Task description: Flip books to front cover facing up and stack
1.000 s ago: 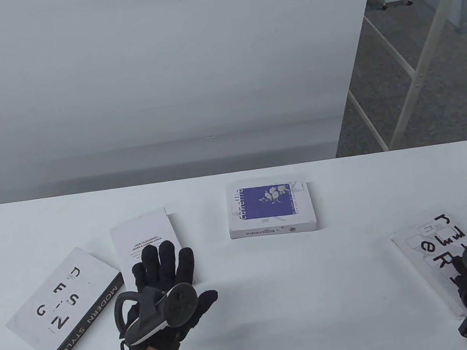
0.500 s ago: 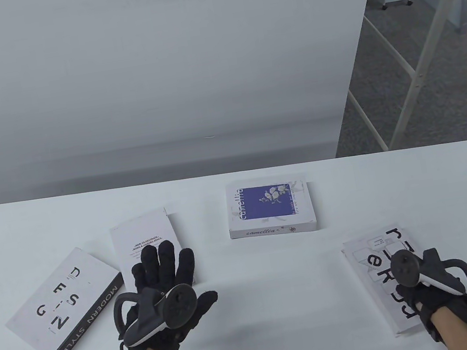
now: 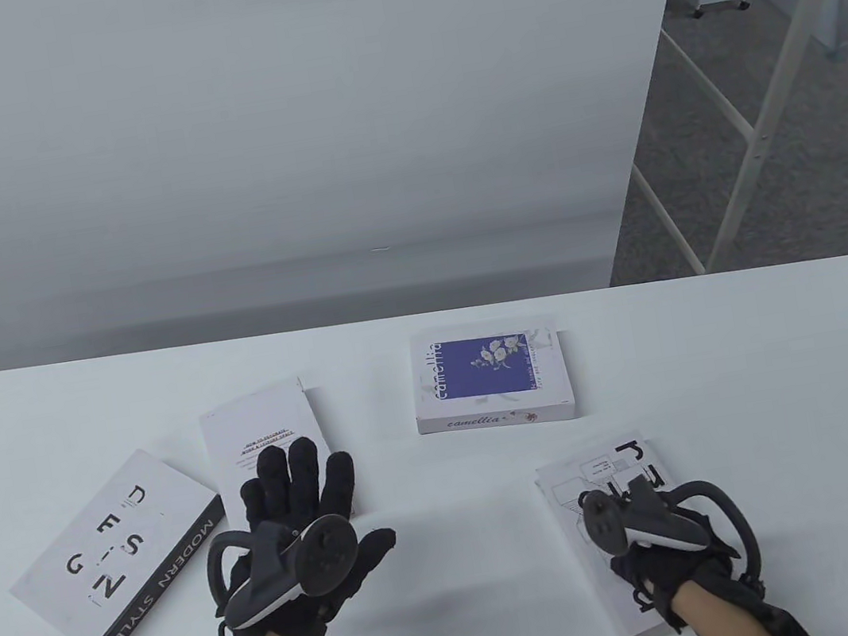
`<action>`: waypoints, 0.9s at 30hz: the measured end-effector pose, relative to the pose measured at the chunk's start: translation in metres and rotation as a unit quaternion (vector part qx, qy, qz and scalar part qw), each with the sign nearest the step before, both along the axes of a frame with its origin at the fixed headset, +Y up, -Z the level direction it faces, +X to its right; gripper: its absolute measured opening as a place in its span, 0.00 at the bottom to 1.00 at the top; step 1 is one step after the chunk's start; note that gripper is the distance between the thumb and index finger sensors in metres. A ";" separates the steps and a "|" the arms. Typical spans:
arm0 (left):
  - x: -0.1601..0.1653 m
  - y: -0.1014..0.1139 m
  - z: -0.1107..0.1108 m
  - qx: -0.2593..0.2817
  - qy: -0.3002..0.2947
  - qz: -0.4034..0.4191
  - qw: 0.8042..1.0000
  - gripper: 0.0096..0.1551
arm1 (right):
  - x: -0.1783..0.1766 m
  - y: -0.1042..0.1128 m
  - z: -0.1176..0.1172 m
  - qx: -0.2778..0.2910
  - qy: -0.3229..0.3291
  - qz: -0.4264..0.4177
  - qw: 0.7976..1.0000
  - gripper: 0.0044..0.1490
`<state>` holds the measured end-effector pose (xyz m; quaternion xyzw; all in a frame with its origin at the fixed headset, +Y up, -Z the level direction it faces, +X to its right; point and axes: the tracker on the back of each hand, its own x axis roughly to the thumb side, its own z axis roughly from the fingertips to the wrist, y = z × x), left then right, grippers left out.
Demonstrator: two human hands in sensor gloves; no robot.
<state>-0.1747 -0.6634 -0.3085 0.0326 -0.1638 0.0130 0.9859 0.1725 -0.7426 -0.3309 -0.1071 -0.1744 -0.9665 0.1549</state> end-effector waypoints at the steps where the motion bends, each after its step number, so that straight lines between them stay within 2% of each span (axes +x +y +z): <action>1: 0.000 0.000 0.000 -0.001 0.000 0.000 1.000 0.59 | -0.010 0.000 0.001 -0.002 0.002 0.000 1.000 0.35; 8: -0.001 0.001 0.000 -0.004 0.002 0.002 1.000 0.59 | -0.093 -0.002 0.001 -0.062 0.036 0.005 0.997 0.35; 15: -0.007 0.001 -0.001 -0.009 0.008 0.013 1.000 0.58 | -0.147 -0.001 -0.003 -0.089 0.073 -0.037 0.993 0.34; 22: -0.004 0.002 0.000 -0.011 0.000 0.019 1.000 0.59 | -0.163 0.000 -0.001 -0.098 0.085 -0.053 0.990 0.34; 27: 0.002 -0.006 -0.002 -0.029 -0.030 0.033 0.999 0.61 | -0.143 0.003 0.004 -0.077 0.101 -0.109 0.986 0.33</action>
